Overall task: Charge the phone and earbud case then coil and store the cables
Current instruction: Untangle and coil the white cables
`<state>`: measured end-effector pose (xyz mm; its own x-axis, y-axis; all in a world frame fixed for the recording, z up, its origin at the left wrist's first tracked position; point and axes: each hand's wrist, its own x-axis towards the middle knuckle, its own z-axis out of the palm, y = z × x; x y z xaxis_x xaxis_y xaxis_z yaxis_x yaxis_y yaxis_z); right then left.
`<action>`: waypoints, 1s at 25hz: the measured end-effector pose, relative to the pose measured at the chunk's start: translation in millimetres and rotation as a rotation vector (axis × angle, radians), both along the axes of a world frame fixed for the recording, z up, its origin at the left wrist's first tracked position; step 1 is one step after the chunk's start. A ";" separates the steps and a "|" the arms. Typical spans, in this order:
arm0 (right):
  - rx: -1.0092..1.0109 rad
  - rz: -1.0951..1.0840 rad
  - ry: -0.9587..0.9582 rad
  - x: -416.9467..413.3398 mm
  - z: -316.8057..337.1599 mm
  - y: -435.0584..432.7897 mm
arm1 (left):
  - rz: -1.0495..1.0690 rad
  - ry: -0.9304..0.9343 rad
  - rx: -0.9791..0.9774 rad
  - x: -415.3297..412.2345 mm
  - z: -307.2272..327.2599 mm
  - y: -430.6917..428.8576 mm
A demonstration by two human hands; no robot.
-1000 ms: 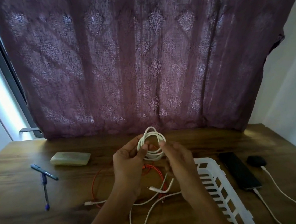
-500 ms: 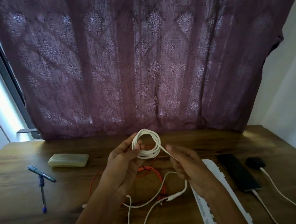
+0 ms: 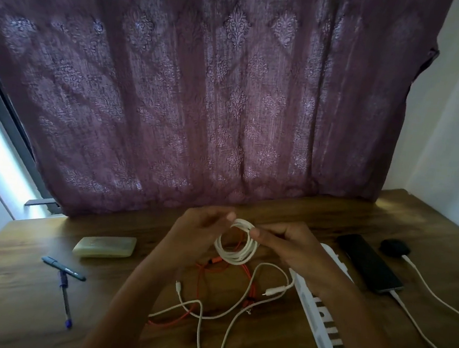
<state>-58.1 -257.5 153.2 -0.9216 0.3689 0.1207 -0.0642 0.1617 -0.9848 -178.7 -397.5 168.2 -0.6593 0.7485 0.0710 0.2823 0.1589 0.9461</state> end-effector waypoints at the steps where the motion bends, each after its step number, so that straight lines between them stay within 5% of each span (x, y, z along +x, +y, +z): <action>1: 0.056 0.006 -0.008 -1.7 0.0 1.8 | -0.056 0.137 -0.071 -3.3 1.6 -0.2; 3: 0.152 -0.009 0.011 -3.9 1.1 6.1 | -0.095 0.216 -0.122 -4.1 2.5 0.4; 11: 0.713 -0.416 0.280 -11.5 -14.8 22.2 | -0.055 -0.362 0.192 18.7 0.5 1.8; 15: 0.461 -0.515 0.282 -11.4 -18.8 10.7 | -0.014 -0.552 0.339 21.9 -4.3 4.1; 21: -0.269 -0.389 0.097 -17.1 -25.0 -13.5 | 0.046 -0.681 0.416 28.5 -15.6 8.9; 25: -0.112 -0.306 0.097 -10.2 -17.6 -19.7 | 0.081 -0.666 0.445 30.7 -19.9 9.8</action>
